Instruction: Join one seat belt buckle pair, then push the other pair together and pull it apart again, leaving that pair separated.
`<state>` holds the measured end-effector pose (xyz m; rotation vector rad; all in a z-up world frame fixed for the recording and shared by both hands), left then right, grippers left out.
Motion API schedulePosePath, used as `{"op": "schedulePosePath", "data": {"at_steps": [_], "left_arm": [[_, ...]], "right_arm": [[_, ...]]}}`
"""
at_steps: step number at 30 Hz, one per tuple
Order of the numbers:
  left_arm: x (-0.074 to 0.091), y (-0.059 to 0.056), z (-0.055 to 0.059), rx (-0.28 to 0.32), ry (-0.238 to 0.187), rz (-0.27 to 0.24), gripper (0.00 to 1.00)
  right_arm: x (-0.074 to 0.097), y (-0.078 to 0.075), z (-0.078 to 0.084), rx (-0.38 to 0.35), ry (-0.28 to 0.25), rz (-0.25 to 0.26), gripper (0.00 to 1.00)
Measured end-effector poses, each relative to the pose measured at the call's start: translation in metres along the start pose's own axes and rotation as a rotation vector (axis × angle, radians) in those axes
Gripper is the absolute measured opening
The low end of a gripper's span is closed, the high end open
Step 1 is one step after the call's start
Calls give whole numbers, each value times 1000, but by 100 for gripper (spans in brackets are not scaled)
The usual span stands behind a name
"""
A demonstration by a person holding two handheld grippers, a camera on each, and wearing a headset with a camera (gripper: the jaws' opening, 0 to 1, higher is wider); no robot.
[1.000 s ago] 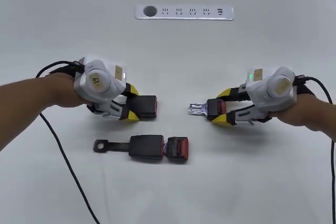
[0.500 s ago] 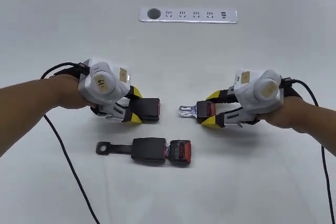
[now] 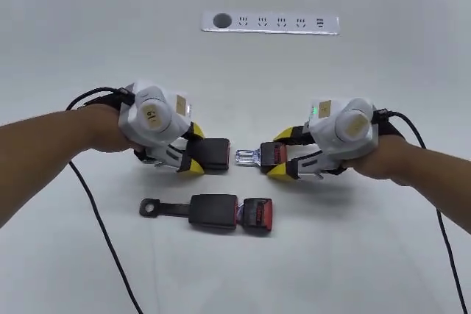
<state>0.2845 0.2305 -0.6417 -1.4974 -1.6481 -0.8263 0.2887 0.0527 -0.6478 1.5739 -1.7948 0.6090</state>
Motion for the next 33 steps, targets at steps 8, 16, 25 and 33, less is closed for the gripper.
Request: {"op": "schedulePosePath", "data": {"at_steps": [8,16,25,33], "left_arm": [[0,-1,-3,0,11,1,34],[-2,1,-1,-10,15,3,34],[-3,3,1,-6,17,2,33],[-3,1,-3,-22,39,13,33]], "right_arm": [[-8,2,-9,4,-14,-9,34],[-19,5,-18,1,-23,3,34],[-21,6,-19,-23,-24,-2,34],[-24,9,-21,-20,-18,6,34]]}}
Point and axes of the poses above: the centre of the closed fingertips' face, and the gripper's own axes: x roughly backward along the fingers, y roughly to its left, z roughly out of its underside, the point moved 6 cm from there along x, roughly backward along the fingers, and after that the axes turned 3 degrees about y, right-handed, at the moved point
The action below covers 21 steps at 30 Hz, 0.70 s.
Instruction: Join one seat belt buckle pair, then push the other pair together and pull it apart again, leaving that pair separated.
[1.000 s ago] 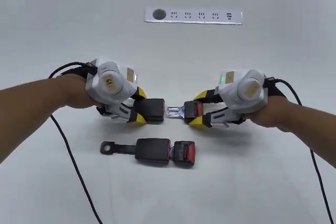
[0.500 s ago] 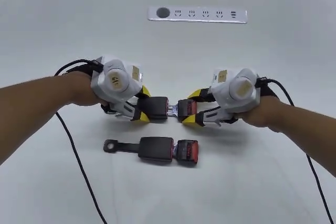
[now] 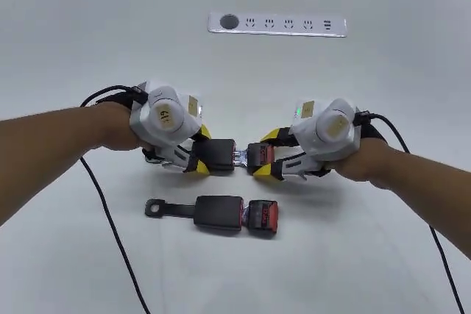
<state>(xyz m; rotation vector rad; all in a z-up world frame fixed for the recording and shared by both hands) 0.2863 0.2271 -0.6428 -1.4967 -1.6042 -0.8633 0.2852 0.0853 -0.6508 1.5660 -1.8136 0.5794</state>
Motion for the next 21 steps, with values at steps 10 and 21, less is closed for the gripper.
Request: {"op": "schedulePosePath", "data": {"at_steps": [10,21], "left_arm": [[0,1,1,-19,12,13,33],[0,1,2,-21,11,14,33]], "right_arm": [[-9,3,-7,-9,5,7,33],[-11,4,-9,-3,26,11,33]]}}
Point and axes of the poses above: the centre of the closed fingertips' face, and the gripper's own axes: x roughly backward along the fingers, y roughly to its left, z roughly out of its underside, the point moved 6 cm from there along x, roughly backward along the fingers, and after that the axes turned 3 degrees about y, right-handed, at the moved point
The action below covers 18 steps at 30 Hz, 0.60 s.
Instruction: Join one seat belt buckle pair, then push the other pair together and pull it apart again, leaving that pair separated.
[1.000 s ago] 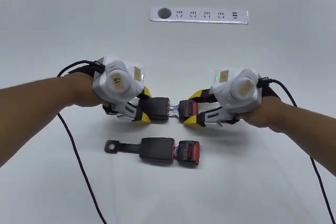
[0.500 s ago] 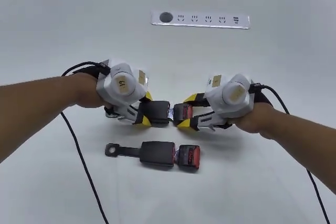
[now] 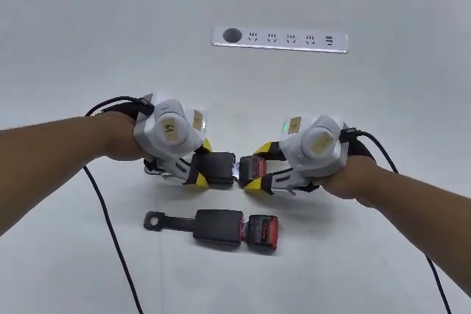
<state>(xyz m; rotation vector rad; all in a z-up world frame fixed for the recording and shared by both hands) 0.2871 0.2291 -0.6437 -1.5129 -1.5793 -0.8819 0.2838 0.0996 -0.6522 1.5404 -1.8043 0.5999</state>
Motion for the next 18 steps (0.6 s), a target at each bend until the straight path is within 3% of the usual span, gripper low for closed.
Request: {"op": "schedulePosePath", "data": {"at_steps": [18], "left_arm": [[4,-3,0,-8,-11,6,33]], "right_arm": [[2,1,-3,29,1,-9,34]]}}
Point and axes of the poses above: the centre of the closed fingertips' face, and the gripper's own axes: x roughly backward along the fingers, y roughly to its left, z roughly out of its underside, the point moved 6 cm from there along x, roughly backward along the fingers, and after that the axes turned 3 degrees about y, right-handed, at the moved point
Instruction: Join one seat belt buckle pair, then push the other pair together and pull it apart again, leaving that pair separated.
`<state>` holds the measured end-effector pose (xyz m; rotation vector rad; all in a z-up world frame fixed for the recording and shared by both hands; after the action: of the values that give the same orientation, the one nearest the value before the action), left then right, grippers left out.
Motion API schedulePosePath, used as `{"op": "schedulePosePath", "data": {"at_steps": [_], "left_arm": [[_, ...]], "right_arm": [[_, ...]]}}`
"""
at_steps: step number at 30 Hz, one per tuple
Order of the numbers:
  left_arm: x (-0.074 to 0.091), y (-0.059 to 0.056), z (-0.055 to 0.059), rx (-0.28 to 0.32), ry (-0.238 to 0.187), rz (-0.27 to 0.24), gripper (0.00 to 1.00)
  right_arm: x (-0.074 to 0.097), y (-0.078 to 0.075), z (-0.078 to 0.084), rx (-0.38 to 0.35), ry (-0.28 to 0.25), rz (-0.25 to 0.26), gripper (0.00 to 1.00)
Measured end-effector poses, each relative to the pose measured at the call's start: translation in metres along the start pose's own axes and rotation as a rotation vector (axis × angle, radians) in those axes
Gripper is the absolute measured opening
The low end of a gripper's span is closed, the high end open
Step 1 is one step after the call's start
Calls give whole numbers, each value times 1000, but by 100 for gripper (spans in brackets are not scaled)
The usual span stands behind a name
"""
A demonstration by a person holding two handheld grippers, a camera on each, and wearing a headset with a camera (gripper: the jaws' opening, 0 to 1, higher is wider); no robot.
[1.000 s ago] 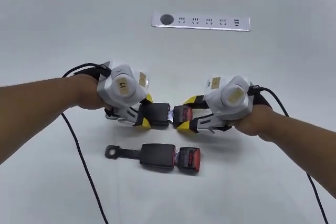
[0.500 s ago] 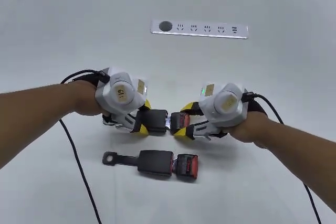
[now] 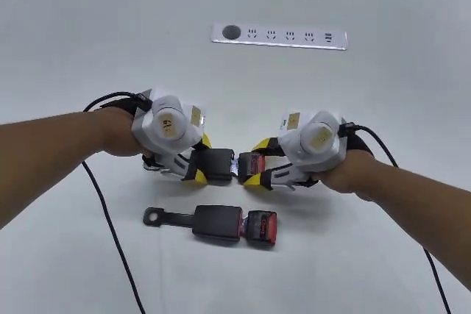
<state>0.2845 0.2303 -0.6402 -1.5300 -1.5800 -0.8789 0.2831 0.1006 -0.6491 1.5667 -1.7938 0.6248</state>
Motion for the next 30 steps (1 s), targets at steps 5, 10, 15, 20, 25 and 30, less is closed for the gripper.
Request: {"op": "schedulePosePath", "data": {"at_steps": [5,10,15,20,25,30], "left_arm": [[-1,1,1,-12,1,3,33],[-2,2,2,-9,-10,3,33],[-1,2,0,-9,-17,2,34],[-1,1,-2,-12,-21,2,34],[-2,2,-2,-10,-22,2,34],[-3,3,0,-8,-27,2,34]], "right_arm": [[1,-1,0,7,0,-2,34],[1,-2,0,11,-1,-2,34],[1,-3,1,8,-2,-3,34],[3,-3,3,8,1,-4,34],[6,-5,7,8,4,-2,34],[11,-5,12,16,7,1,34]]}}
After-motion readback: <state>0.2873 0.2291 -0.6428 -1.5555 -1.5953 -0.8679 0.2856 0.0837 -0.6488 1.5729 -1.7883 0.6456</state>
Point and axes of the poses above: the centre of the closed fingertips' face, and the gripper's own axes: x roughly backward along the fingers, y roughly to its left, z roughly out of its underside, the point moved 6 cm from there along x, roughly backward along the fingers, and after that the axes turned 3 degrees about y, right-handed, at the moved point
